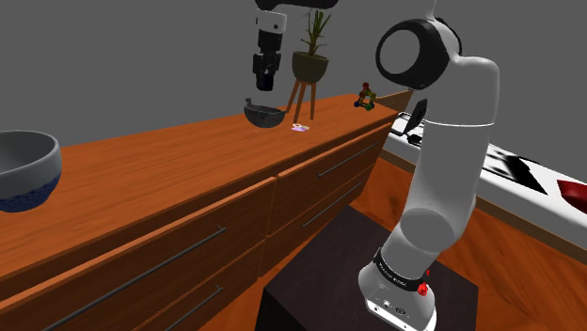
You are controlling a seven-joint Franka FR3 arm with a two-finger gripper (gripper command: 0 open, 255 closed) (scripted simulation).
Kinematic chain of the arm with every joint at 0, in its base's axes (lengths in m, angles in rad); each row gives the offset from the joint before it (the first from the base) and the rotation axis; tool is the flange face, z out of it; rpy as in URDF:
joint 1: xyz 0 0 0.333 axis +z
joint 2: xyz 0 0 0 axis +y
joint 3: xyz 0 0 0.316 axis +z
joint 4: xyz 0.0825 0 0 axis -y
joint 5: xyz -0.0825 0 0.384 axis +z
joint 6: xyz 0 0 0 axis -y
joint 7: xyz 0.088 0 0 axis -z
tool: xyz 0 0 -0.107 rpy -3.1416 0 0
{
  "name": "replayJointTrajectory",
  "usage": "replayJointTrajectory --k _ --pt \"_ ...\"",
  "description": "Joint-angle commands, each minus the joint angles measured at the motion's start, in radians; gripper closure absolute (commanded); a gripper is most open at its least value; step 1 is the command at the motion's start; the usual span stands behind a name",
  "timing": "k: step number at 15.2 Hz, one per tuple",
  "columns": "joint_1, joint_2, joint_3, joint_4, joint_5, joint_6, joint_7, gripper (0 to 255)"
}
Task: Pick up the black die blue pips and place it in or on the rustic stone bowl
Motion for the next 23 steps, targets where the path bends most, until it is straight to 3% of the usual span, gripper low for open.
replayJointTrajectory --k 1,2,15,23 --pt "-0.026 0.062 -0.011 0.084 0.007 -0.023 -0.037 255" --pt "-0.048 0.119 -0.018 0.171 0.013 -0.053 -0.063 255" --pt "-0.044 0.085 -0.017 -0.054 0.011 0.138 -0.064 255" --pt "-0.044 0.085 -0.017 -0.054 0.011 0.138 -0.064 255"
